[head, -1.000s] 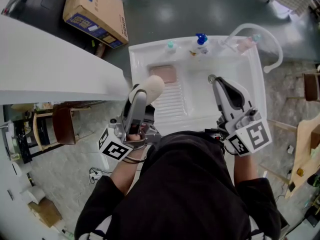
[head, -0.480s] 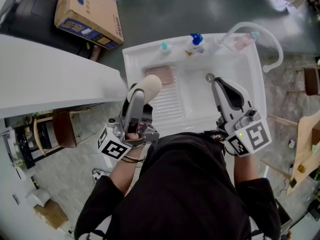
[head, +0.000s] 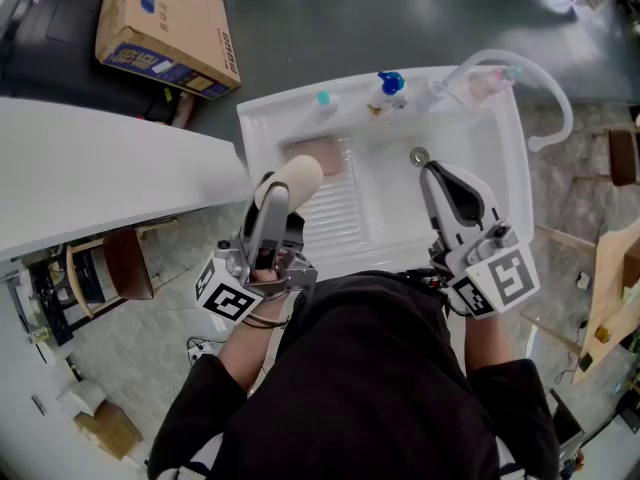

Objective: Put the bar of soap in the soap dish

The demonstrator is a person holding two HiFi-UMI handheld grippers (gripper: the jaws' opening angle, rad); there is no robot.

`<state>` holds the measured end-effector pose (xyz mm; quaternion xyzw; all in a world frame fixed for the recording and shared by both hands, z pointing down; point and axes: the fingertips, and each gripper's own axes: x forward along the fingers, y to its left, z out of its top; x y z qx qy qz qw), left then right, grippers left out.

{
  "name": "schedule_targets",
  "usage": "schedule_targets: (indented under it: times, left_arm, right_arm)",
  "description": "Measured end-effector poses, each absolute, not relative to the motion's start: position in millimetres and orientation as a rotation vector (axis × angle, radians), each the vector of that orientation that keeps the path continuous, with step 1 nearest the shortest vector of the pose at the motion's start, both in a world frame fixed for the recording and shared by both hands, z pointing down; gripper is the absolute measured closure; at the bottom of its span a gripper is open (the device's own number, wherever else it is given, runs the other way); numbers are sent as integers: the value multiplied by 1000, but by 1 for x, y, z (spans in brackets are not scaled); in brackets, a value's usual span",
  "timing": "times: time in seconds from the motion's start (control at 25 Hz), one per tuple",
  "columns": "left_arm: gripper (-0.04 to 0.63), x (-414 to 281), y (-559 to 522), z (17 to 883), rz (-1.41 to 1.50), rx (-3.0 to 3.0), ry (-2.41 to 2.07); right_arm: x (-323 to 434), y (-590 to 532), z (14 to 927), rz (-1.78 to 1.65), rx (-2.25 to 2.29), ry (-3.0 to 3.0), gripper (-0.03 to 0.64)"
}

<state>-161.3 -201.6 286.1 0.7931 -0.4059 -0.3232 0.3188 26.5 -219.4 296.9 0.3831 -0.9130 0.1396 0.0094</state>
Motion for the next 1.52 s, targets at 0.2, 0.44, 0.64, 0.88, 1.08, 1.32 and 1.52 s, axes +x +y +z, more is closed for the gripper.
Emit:
schedule_targets:
  times: [0.2, 0.44, 0.64, 0.88, 1.08, 1.32, 1.52]
  left_arm:
    - [480, -162, -212, 297, -825, 2065, -1064]
    - [480, -164, -223, 311, -796, 2037, -1074]
    - [480, -165, -229, 330, -768, 2006, -1077]
    - [480, -162, -236, 348, -728, 1988, -1077]
    - [480, -164, -241, 364, -694, 1968, -1092]
    - [480, -166, -245, 382, -653, 1946, -1110]
    - [480, -170, -249, 396, -628, 1923, -1121]
  right_arm:
    - [26, -227, 302, 454, 1210, -2831, 592]
    - [29, -232, 311, 487, 1219, -2802, 592]
    - [29, -234, 316, 500, 1226, -2785, 592]
    - [30, -236, 320, 516, 1230, -2770, 592]
    - [28, -239, 323, 524, 1226, -2764, 592]
    - [24, -241, 331, 536, 1214, -2750, 592]
    - [18, -244, 337, 562, 1199, -2750, 592]
